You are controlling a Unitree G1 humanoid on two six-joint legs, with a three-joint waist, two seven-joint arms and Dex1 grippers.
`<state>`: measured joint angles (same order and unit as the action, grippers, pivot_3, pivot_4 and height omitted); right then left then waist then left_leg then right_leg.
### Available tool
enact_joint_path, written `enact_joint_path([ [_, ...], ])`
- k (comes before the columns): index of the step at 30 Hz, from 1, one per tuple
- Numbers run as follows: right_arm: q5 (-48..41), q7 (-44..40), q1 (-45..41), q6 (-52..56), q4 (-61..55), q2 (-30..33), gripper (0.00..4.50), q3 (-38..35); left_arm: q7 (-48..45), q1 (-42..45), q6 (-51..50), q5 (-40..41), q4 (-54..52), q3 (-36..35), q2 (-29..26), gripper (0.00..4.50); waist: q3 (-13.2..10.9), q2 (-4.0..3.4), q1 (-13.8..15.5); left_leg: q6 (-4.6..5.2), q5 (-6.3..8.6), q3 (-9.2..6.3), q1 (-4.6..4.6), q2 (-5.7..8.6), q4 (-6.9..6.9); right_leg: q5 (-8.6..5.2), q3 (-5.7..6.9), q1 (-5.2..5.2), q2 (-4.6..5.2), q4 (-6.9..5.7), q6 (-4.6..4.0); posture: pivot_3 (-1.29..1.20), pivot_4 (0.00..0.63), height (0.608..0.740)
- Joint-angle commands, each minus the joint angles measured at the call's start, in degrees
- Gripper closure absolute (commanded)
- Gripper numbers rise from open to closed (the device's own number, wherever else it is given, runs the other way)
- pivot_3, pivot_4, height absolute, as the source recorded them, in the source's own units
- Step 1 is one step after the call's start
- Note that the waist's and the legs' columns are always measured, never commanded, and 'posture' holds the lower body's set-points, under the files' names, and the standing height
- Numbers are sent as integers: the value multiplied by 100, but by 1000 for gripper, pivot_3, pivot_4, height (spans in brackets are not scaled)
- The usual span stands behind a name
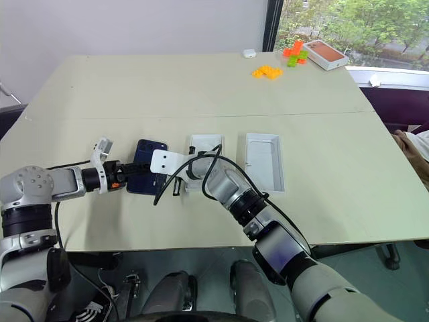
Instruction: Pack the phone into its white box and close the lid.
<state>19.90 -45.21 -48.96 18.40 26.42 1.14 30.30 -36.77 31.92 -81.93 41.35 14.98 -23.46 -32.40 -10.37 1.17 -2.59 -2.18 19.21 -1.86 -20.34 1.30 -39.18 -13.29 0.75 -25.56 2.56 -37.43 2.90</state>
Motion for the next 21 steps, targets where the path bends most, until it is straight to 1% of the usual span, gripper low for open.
enact_joint_path([
  [1,-34,-9,33,-16,-116,10,4500,44,-9,-41,188,27,218,-205,-68,1806,0,0,1,0,0,0,0,0,0,0,0,0,0,0,0,0,150,740],
  [3,-16,-7,33,-44,-127,37,4500,54,-12,-46,261,71,352,-256,6,2597,0,0,5,0,0,0,0,0,0,0,0,0,0,0,0,0,150,740],
  [6,-11,-11,52,-44,-157,65,4500,57,-38,-74,272,147,406,-240,53,4150,2,3,9,0,0,0,-3,0,0,0,0,0,0,3,0,0,150,740],
  [7,-11,-9,56,-40,-165,72,4500,57,-27,-77,260,180,431,-253,64,4471,2,3,9,0,0,0,0,0,0,0,0,3,0,4,0,0,150,740],
  [9,-6,-12,71,-42,-200,97,4500,62,-32,-142,338,165,474,-190,68,4471,2,2,7,1,0,0,2,1,0,1,0,5,1,3,-2,0,150,740],
  [16,-54,-7,122,-33,-363,166,4500,13,-163,-218,317,364,756,-389,16,4471,2,3,8,1,0,-1,2,1,0,1,0,4,1,4,-2,0,150,740],
  [19,-457,-134,171,249,-724,85,4500,-325,-136,-225,267,477,883,-615,-29,4471,1,3,2,1,1,-1,-3,0,1,1,0,1,1,8,-2,0,150,740],
  [21,-1198,-368,199,826,-1216,-60,4500,-908,-84,-219,180,676,869,-914,-16,4471,0,3,3,1,1,-1,-6,-1,2,1,0,-2,0,9,-2,0,150,740],
])
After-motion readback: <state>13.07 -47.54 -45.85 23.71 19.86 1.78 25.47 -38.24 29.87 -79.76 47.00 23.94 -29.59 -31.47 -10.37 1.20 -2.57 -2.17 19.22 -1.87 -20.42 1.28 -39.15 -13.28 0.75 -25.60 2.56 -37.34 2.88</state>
